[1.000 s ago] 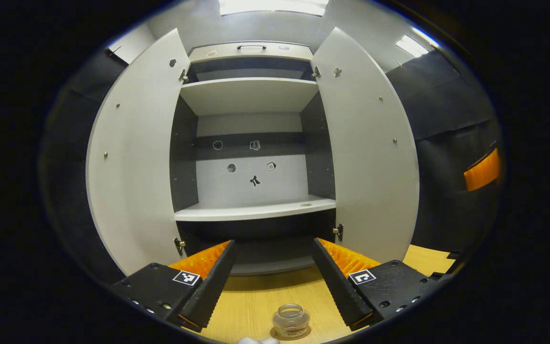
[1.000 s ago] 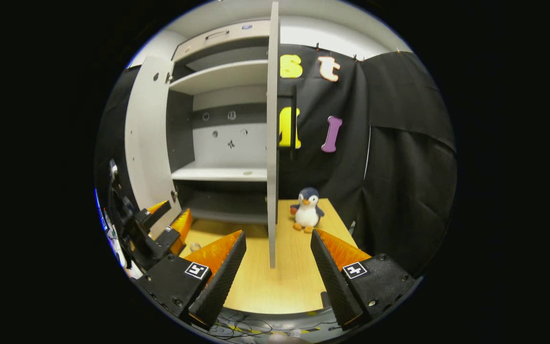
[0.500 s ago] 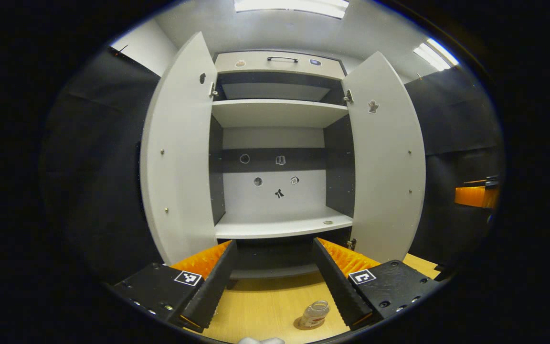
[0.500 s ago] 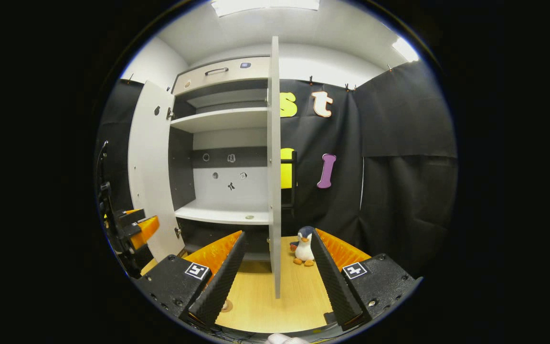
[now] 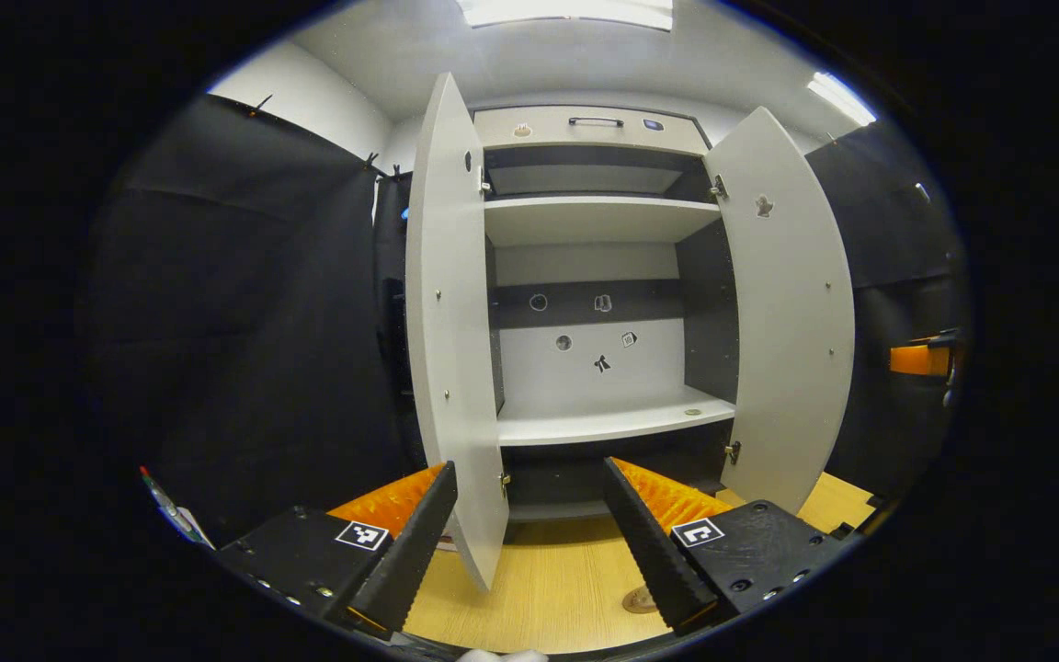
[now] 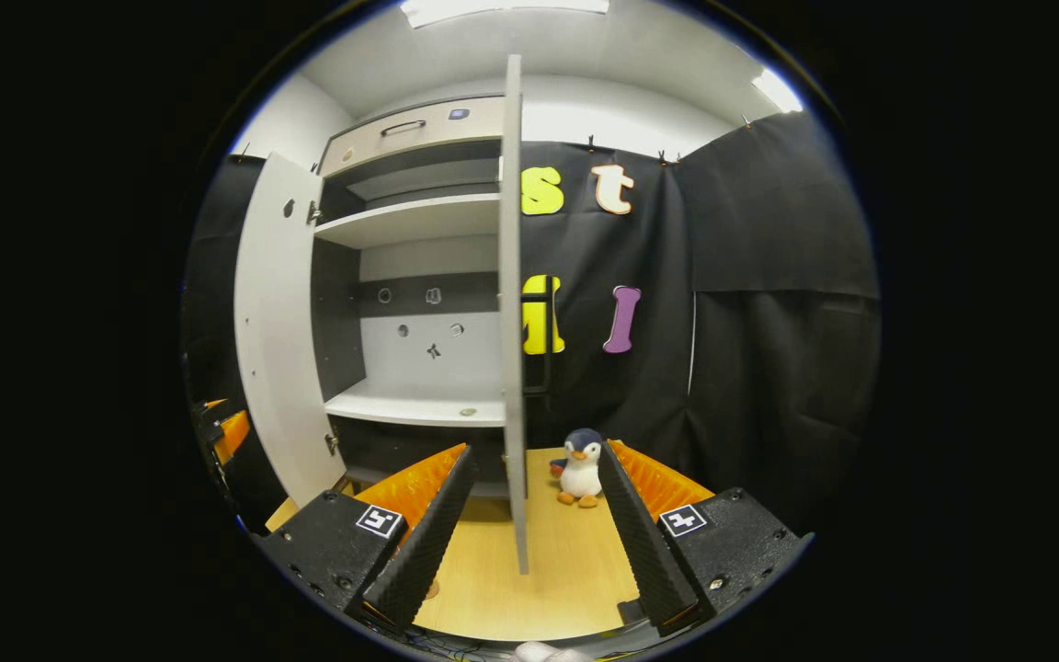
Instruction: Grasp the bottle in the cabinet with the left hand and place it on the coaster, then close the right door with the right hand and the left door with the left hand.
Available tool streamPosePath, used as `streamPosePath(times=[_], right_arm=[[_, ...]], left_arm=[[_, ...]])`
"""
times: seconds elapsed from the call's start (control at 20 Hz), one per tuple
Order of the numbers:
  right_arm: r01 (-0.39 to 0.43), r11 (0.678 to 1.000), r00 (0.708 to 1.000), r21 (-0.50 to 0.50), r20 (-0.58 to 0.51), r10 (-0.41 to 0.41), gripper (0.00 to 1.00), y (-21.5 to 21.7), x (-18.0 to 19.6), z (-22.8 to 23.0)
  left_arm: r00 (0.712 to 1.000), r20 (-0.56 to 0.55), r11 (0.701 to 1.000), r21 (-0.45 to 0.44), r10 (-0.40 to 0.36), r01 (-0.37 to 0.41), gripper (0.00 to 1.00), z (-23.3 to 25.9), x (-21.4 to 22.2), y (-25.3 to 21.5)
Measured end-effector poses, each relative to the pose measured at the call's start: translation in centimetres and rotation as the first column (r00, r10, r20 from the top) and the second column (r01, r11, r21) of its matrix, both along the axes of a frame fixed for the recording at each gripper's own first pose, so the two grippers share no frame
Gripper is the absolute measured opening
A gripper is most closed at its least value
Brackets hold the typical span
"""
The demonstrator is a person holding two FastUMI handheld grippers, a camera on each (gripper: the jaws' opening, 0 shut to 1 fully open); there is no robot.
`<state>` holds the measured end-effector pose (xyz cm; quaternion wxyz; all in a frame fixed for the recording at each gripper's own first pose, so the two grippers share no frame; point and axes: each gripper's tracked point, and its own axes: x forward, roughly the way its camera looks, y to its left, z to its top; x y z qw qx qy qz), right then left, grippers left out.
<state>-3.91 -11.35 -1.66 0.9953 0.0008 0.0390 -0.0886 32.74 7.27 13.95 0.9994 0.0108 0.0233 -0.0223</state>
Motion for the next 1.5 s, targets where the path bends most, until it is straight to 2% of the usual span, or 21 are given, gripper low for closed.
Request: streamPosePath(times=[0.3,0.6,0.7,0.95,1.0,1.1,1.2,1.3,1.5], right_arm=[[-0.026,1.0,0.999,-0.007,0.04,0.027,0.84,-5.7,5.6,3.8],[-0.146,0.989,0.988,0.02,0.047,0.145,0.84,-7.5,11.7,5.8],[-0.222,0.975,0.974,0.022,0.039,0.221,0.84,-6.4,12.9,6.1],[-0.342,0.94,0.94,-0.009,-0.009,0.342,0.82,-5.3,13.5,6.0],[-0.36,0.933,0.933,-0.015,-0.018,0.36,0.79,-5.1,13.7,6.1],[-0.397,0.918,0.918,-0.018,-0.027,0.397,0.81,-4.8,13.8,6.1],[-0.419,0.908,0.908,-0.002,-0.027,0.419,0.77,-4.5,13.8,5.9],[-0.418,0.908,0.907,0.023,-0.038,0.419,0.81,-4.4,13.9,5.8],[-0.417,0.909,0.908,0.015,-0.025,0.417,0.81,-3.4,13.6,5.9]], left_arm=[[1.0,0.017,1.0,-0.002,0.005,-0.005,0.96,1.3,-0.7,-1.9],[0.997,0.006,0.997,-0.016,0.074,-0.074,0.96,1.9,-1.1,-3.6],[0.994,0.005,0.994,-0.021,0.109,-0.108,0.96,2.2,-1.2,-3.7],[0.985,-0.014,0.984,-0.023,0.174,-0.174,0.96,2.6,-0.9,-4.1],[0.983,-0.017,0.983,-0.026,0.183,-0.184,0.96,2.7,-0.7,-4.3],[0.979,-0.02,0.978,-0.026,0.205,-0.205,0.96,3.0,-0.4,-4.6],[0.972,-0.017,0.972,-0.013,0.236,-0.236,0.96,3.4,-0.4,-4.7],[0.963,-0.021,0.963,-0.014,0.269,-0.269,0.96,3.7,-0.6,-4.8],[0.967,-0.032,0.967,-0.017,0.252,-0.253,0.95,4.1,0.0,-5.5]])
